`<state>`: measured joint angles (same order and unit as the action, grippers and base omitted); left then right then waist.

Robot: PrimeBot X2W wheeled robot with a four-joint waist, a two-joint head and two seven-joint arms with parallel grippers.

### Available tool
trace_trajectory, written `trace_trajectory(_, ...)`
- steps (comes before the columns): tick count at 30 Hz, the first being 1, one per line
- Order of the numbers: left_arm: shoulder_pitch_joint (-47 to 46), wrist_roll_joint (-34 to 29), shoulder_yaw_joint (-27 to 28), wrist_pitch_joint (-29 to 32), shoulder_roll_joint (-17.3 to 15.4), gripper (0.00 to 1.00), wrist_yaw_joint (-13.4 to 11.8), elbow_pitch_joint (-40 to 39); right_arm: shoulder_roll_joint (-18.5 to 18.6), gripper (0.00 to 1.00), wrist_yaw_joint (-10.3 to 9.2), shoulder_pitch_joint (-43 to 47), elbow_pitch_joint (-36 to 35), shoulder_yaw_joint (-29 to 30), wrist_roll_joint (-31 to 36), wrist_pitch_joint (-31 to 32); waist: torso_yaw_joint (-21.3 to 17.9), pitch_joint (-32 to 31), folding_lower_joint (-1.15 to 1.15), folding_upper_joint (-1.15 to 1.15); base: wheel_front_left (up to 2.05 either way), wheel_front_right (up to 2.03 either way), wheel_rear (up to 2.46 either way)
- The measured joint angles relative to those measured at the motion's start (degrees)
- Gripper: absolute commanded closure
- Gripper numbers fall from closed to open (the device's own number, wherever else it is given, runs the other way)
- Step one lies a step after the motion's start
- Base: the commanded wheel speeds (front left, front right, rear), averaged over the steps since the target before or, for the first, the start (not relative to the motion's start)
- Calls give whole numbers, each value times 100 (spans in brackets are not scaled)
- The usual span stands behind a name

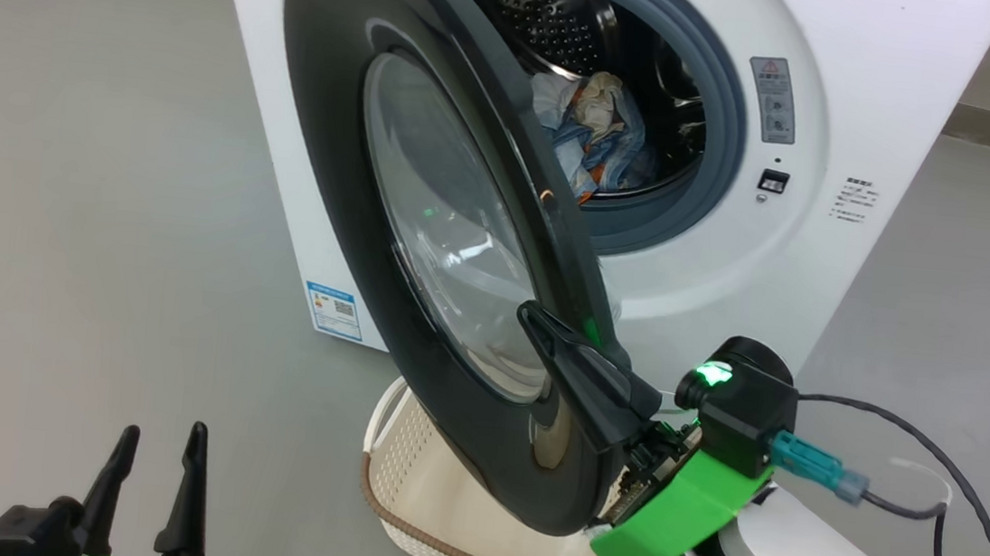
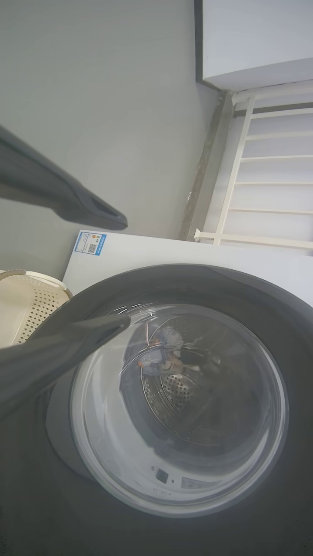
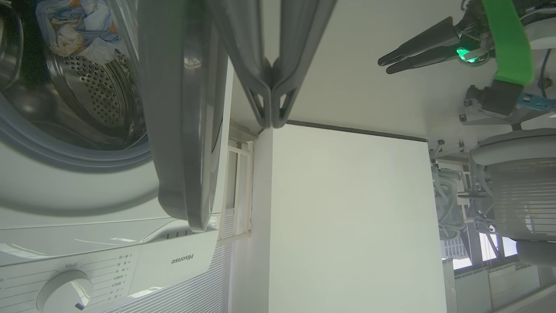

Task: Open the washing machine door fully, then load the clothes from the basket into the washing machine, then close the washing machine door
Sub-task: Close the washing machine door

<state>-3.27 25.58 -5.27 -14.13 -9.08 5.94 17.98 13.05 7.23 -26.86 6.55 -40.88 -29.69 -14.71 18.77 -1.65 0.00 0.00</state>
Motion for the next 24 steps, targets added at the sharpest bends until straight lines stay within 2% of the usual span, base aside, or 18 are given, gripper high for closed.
trace_trajectory(10, 1, 8, -3, -8, 83, 0, -1, 31, 64, 100, 16, -223, 624, -140, -220, -1, 150, 65, 0, 0, 0, 0, 0)
trace_trajectory(15, 1, 8, -4, -8, 89, 0, -1, 31, 87, 100, 29, -234, 788, -1, -231, -2, 160, 98, 0, 0, 0, 0, 0)
trace_trajectory(24, -15, 18, -10, -10, 108, 0, 0, 30, 358, 100, 27, -551, 1237, 363, -247, -1, 137, 323, 0, 0, 0, 0, 0)
